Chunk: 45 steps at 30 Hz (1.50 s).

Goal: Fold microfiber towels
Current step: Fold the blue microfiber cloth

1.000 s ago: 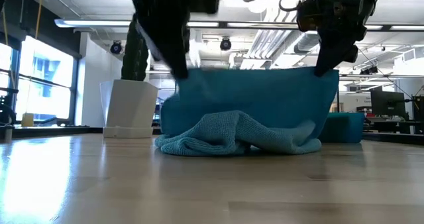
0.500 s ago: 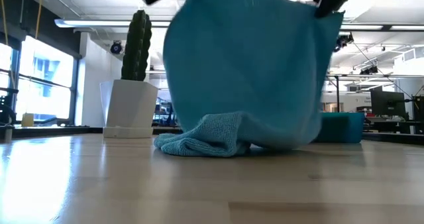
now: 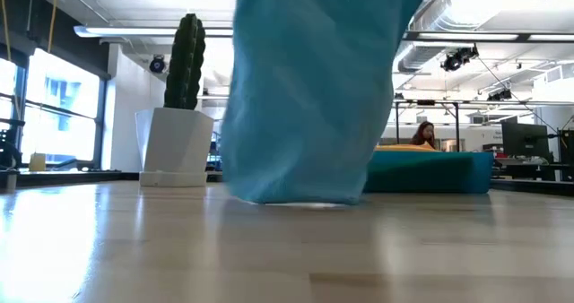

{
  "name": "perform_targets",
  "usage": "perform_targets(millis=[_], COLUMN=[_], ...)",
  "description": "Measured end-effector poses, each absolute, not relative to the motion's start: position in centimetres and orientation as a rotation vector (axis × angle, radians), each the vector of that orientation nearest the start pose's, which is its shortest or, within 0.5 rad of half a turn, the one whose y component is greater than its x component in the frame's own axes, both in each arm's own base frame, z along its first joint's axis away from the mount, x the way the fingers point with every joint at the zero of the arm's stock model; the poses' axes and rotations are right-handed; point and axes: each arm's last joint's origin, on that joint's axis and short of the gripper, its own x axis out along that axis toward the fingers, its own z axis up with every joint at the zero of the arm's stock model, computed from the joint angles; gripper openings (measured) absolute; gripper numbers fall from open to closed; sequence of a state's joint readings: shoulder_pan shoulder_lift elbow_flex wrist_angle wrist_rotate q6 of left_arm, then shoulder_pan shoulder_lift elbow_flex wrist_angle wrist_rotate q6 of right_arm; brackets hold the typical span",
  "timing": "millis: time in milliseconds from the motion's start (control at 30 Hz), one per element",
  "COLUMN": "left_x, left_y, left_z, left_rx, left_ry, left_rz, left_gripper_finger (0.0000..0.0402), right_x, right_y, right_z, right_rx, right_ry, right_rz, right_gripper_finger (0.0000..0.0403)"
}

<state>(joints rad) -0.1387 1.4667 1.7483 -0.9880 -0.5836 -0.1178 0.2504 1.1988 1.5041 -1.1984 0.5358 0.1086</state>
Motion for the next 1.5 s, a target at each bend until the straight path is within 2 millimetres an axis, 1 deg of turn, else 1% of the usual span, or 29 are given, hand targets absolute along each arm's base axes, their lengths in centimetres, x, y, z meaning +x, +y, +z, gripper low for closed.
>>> perform_targets(millis=[67, 100, 133, 200, 233, 267, 300, 333, 367, 400, 467, 500, 533, 567, 600, 667, 700, 733, 767, 833, 867, 967, 1033, 1100, 1167, 1300, 1433, 1500], left_x=[27.7, 27.6, 27.5, 27.5, 27.5, 27.7, 28.0, 28.1, 28.1, 28.0, 27.7, 27.5, 27.4, 27.4, 27.5, 27.6, 27.6, 27.6, 27.8, 28.1, 28.1, 28.4, 28.5, 28.4, 28.1, 28.0, 27.9, 27.9], left_y=[-2.3, -2.3, -2.6, -3.2, -3.6, -4.0, -4.4, -4.7, -4.8, -4.7, -4.3, -4.1, -3.9, -3.9, -4.0, -4.5, -4.7, -4.8, -4.8, -4.6, -4.6, -4.8, -4.9, -4.7, -4.1, -2.9, -2.0, -1.8], left_z=[44.4, 44.8, 45.2, 45.6, 45.7, 45.6, 45.4, 45.1, 44.9, 44.8, 44.9, 44.9, 44.9, 44.8, 44.8, 44.8, 44.7, 44.6, 44.5, 44.2, 44.0, 43.9, 43.6, 43.3, 43.5, 43.6, 43.8, 43.9], left_rx=[0.110, 0.070, 0.016, -0.097, -0.137, -0.159, -0.158, -0.133, -0.097, -0.055, 0.030, 0.056, 0.056, 0.031, -0.004, -0.069, -0.080, -0.076, -0.061, -0.039, -0.046, -0.055, 0.006, 0.089, 0.162, 0.309, 0.465, 0.530], left_ry=[0.598, 0.582, 0.573, 0.573, 0.578, 0.591, 0.603, 0.619, 0.634, 0.639, 0.622, 0.619, 0.614, 0.609, 0.610, 0.635, 0.649, 0.658, 0.662, 0.668, 0.678, 0.684, 0.712, 0.732, 0.731, 0.735, 0.757, 0.771], left_rz=[0.467, 0.444, 0.396, 0.243, 0.156, 0.079, 0.029, 0.015, 0.035, 0.089, 0.253, 0.337, 0.392, 0.403, 0.374, 0.236, 0.177, 0.149, 0.154, 0.221, 0.233, 0.173, 0.166, 0.219, 0.316, 0.500, 0.605, 0.643], left_gripper_finger=[0.0000, 0.0000, 0.0000, 0.0000, 0.0000, 0.0000, 0.0000, 0.0000, 0.0000, 0.0000, 0.0000, 0.0000, 0.0000, 0.0000, 0.0000, 0.0000, 0.0000, 0.0000, 0.0000, 0.0000, 0.0000, 0.0000, 0.0000, 0.0000, 0.0000, 0.0000, 0.0000, 0.0000], right_x=[19.2, 19.1, 19.0, 18.9, 18.8, 18.7, 18.6, 18.4, 18.3, 18.2, 18.1, 18.1, 18.0, 18.0, 18.0, 18.1, 18.2, 18.4, 18.5, 18.7, 18.8, 19.4, 19.7, 19.9, 20.1, 20.2, 20.3, 20.5], right_y=[3.4, 3.6, 3.9, 4.5, 4.9, 5.1, 5.2, 5.1, 4.9, 4.6, 3.9, 3.7, 3.7, 3.8, 4.0, 4.7, 4.9, 4.9, 4.8, 4.4, 4.4, 4.5, 4.6, 4.4, 4.1, 3.4, 2.8, 2.7], right_z=[41.6, 41.9, 42.1, 42.5, 42.8, 43.0, 43.3, 43.5, 43.6, 43.6, 43.8, 43.8, 43.8, 43.7, 43.6, 43.5, 43.4, 43.3, 43.2, 42.9, 42.8, 42.2, 41.9, 41.7, 41.5, 41.7, 42.1, 42.4], right_rx=[-0.198, -0.141, -0.065, 0.061, 0.097, 0.113, 0.110, 0.081, 0.039, -0.005, -0.085, -0.099, -0.101, -0.082, -0.048, 0.023, 0.027, 0.011, -0.017, -0.039, -0.033, -0.058, -0.104, -0.159, -0.235, -0.394, -0.541, -0.576], right_ry=[0.798, 0.801, 0.810, 0.834, 0.837, 0.832, 0.826, 0.819, 0.812, 0.802, 0.769, 0.760, 0.764, 0.778, 0.799, 0.842, 0.855, 0.863, 0.864, 0.869, 0.875, 0.932, 0.960, 0.977, 0.988, 0.955, 0.915, 0.887], right_rz=[-0.301, -0.245, -0.147, 0.080, 0.170, 0.224, 0.238, 0.206, 0.133, 0.043, -0.172, -0.237, -0.241, -0.197, -0.118, 0.062, 0.122, 0.131, 0.082, -0.063, -0.092, -0.021, -0.006, -0.048, -0.111, -0.273, -0.439, -0.505], right_gripper_finger=[0.0000, 0.0000, 0.0000, 0.0000, 0.0000, 0.0000, 0.0000, 0.0000, 0.0000, 0.0000, 0.0000, 0.0000, 0.0000, 0.0000, 0.0000, 0.0000, 0.0000, 0.0000, 0.0000, 0.0000, 0.0000, 0.0000, 0.0000, 0.0000, 0.0000, 0.0000, 0.0000, 0.0000])
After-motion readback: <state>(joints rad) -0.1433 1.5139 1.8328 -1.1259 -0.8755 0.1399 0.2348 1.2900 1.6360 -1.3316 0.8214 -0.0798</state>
